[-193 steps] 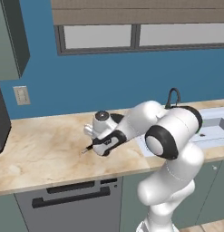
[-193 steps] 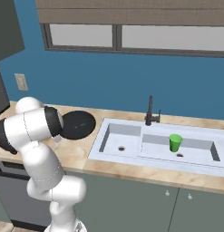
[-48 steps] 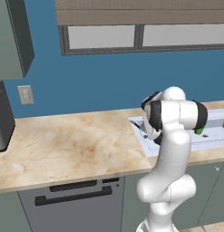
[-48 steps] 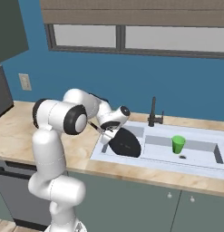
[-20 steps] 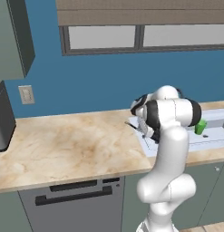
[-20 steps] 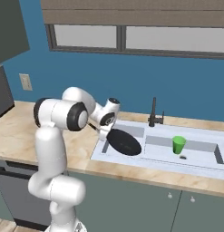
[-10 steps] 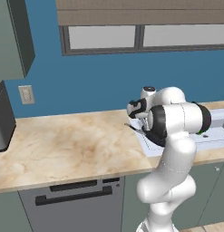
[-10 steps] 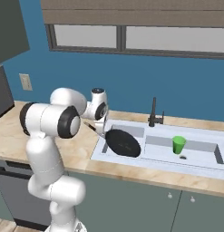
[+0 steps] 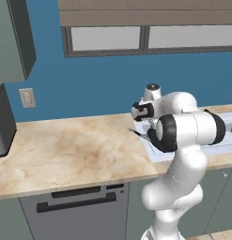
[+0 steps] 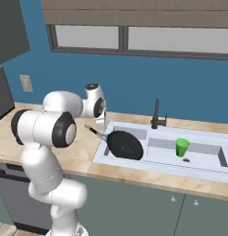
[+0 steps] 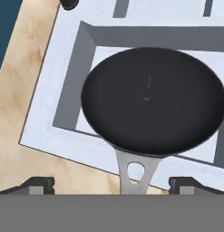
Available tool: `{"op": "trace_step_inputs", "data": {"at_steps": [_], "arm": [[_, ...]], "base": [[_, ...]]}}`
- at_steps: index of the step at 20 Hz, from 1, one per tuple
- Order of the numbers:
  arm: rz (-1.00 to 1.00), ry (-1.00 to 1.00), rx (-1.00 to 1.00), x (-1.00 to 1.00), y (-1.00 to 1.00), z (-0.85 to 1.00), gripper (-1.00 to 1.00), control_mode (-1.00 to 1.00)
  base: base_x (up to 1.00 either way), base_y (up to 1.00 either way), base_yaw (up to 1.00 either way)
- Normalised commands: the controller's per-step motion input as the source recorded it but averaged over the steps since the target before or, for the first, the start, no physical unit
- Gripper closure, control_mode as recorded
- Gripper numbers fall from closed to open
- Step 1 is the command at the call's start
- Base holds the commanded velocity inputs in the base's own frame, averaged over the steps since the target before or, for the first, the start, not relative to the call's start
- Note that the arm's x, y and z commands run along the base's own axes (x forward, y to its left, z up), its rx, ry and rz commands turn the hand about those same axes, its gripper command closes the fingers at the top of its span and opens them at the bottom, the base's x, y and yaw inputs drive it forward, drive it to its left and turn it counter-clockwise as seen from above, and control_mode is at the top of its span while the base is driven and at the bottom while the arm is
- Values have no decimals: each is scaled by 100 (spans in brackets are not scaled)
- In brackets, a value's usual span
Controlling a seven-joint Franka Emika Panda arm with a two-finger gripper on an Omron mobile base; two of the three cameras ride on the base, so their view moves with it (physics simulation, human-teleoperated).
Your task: Place the pan in the left basin and the cup in the right basin of the sink.
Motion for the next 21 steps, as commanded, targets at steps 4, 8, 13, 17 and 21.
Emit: {"op": "trace_step_inputs", "data": {"at_steps": [4,8,13,17,21], "arm": [[27,-10,0,-35,-14,48,-100,-100],[34,-9,0,-38,-16,32,-100,-100],[38,-4,-14,-24,-1,7,-100,-100],[33,-5,-24,-25,0,2,-100,-100],[30,-6,-26,-24,0,12,-100,-100]], "base": [[0,0,0],[0,0,0],[0,0,0],[0,0,0],[0,0,0]]}}
